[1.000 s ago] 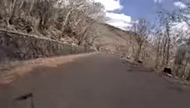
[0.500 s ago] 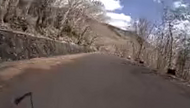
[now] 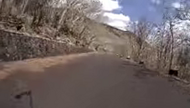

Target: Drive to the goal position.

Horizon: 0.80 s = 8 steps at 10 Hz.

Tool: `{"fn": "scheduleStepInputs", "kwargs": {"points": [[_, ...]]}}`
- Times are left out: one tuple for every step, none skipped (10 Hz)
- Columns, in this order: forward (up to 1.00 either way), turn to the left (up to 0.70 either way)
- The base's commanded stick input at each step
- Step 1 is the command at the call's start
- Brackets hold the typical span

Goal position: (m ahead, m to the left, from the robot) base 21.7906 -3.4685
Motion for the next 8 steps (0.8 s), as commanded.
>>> {"fn": "scheduleStepInputs", "kwargs": {"points": [[0.70, 0.00], [0.67, 0.00], [0.67, 0.00], [0.70, 0.00], [0.70, 0.00], [0.70, 0.00], [0.70, 0.00], [0.70, 0.00]]}}
